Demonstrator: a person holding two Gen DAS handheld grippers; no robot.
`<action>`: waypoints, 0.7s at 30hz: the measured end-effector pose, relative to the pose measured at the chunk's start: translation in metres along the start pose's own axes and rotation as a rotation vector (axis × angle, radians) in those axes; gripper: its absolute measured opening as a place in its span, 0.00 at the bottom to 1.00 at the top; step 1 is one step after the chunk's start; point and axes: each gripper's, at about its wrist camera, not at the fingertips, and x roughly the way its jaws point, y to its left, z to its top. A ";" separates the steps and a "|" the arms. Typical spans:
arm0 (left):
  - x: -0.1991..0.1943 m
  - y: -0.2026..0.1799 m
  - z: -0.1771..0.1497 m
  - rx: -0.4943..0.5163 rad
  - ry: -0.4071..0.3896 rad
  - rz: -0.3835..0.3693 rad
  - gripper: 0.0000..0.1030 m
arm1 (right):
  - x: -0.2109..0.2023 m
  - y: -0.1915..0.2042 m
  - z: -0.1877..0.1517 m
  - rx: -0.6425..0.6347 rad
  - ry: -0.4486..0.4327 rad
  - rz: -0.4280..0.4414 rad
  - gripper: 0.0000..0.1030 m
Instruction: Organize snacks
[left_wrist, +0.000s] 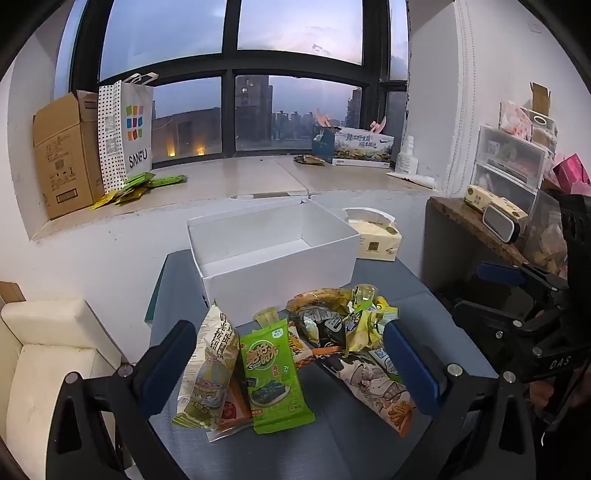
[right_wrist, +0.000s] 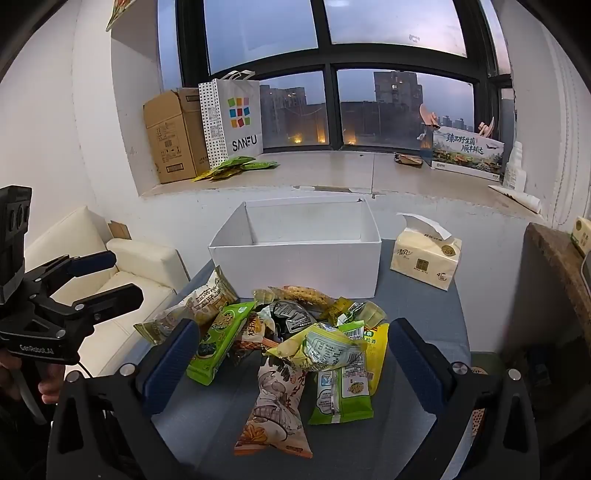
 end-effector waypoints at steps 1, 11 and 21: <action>0.000 0.000 0.000 0.000 0.000 0.000 1.00 | 0.000 0.000 0.000 0.000 0.000 0.001 1.00; -0.001 -0.001 0.001 -0.001 0.000 -0.005 1.00 | -0.002 0.001 -0.002 -0.002 -0.001 0.001 1.00; -0.001 -0.002 0.001 0.002 -0.002 -0.014 1.00 | -0.003 0.002 -0.003 -0.001 0.003 0.001 1.00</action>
